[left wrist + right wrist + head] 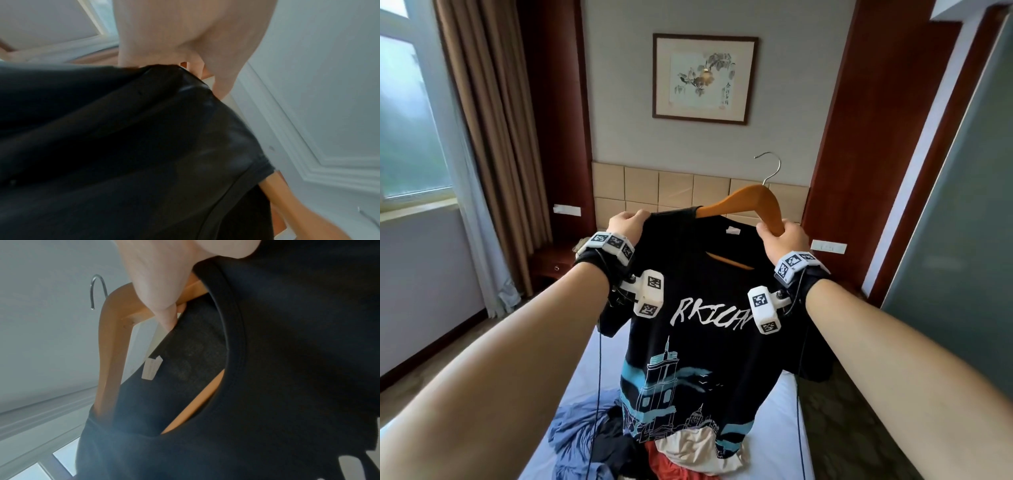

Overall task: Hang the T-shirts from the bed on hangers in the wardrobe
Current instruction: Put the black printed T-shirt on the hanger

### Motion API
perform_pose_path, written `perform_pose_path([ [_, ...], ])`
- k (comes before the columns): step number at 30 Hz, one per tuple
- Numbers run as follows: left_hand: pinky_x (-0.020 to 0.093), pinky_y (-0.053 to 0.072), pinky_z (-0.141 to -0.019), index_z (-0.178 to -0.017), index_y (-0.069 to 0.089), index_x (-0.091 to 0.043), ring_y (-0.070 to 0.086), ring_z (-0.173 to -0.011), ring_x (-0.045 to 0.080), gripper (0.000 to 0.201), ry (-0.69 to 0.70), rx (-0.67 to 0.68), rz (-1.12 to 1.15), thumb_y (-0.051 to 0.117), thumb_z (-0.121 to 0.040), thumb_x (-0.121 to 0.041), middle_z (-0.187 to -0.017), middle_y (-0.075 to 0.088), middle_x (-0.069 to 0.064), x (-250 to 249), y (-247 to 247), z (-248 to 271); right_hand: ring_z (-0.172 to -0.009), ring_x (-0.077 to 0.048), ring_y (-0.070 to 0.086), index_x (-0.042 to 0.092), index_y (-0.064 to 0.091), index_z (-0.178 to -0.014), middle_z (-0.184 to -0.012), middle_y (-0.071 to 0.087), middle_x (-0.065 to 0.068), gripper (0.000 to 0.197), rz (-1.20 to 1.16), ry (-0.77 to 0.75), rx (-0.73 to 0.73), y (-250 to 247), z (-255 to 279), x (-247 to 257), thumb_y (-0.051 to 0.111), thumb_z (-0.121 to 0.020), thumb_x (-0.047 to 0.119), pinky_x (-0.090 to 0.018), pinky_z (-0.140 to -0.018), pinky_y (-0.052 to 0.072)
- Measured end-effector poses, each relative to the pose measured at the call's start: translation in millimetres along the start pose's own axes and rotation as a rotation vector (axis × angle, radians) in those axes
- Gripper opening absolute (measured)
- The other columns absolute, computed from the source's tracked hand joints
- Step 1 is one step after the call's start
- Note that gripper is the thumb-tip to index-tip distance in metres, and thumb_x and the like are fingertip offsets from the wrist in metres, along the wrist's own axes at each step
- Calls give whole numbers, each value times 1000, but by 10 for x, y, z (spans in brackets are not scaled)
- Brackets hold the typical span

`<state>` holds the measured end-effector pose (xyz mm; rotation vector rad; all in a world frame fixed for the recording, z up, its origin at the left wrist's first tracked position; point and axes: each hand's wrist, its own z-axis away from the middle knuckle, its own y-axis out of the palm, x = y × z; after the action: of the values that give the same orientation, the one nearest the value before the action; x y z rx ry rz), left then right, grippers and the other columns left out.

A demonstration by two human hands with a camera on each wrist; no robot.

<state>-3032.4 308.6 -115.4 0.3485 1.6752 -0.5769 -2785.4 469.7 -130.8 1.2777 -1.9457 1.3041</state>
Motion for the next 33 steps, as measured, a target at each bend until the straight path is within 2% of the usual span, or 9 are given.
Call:
perform_pose_path([
  [4,42,56,-93,-73,69,-20,71,-89,27,24,-7,-18,47,70,-81,-43,-87,74,8,30,77,-23,-75,-22,64,22,62,-79,-72,63,7,30,-8,-3,-8,-124,4,-51,63,-88,51,-26,-56,36],
  [6,43,56,-92,-74,71,-20,71,-84,25,25,-19,-32,18,68,-79,-44,-81,73,4,17,82,-63,-74,-22,65,22,61,-76,-70,63,7,34,-12,9,-25,-171,-26,-84,63,-85,55,-28,-63,45],
  [9,38,53,-96,-95,75,-19,70,-91,25,34,-90,-60,18,68,-79,-48,-98,74,4,-11,38,-103,-72,-21,64,23,61,-73,-67,64,8,36,-19,21,-75,-220,-89,-134,62,-79,59,-46,-89,52],
  [14,37,47,-97,-126,62,-3,59,-120,36,54,-129,18,-79,60,-88,-42,-130,61,19,-64,126,-86,-70,-22,64,22,60,-72,-65,64,6,37,-34,0,-76,-280,-159,-190,63,-77,58,-52,-90,52],
  [17,42,50,-97,-107,67,-5,67,-94,35,57,-130,-45,-204,49,-72,-46,-106,71,16,-60,230,-172,-70,-22,65,20,60,-72,-66,64,6,36,-25,-21,-64,-301,-191,-221,65,-78,56,-46,-86,53],
  [23,34,48,-82,-97,68,-8,61,-81,29,41,46,18,-407,45,-88,-41,-90,67,12,-326,549,101,-69,-20,65,19,67,-79,-70,66,7,31,68,-123,12,-331,-191,-202,71,-82,50,-29,-60,47],
  [28,30,46,-72,-94,73,-13,63,-82,22,37,208,212,-396,47,-94,-40,-95,70,8,-453,844,201,-70,-19,61,28,69,-86,-74,65,9,25,188,-192,70,-351,-165,-121,73,-81,52,-27,-63,44],
  [31,26,38,-60,-87,66,-20,55,-70,16,36,354,305,-414,52,-94,-51,-78,61,0,-483,979,298,-69,-22,63,29,60,-71,-71,65,8,30,244,-191,78,-338,-158,-87,73,-79,55,-27,-61,43],
  [33,26,40,-61,-98,68,-22,59,-73,14,40,429,324,-428,56,-90,-59,-85,65,-2,-488,1060,319,-68,-23,64,31,57,-65,-66,62,10,33,263,-201,93,-330,-150,-70,72,-77,57,-26,-59,41],
])
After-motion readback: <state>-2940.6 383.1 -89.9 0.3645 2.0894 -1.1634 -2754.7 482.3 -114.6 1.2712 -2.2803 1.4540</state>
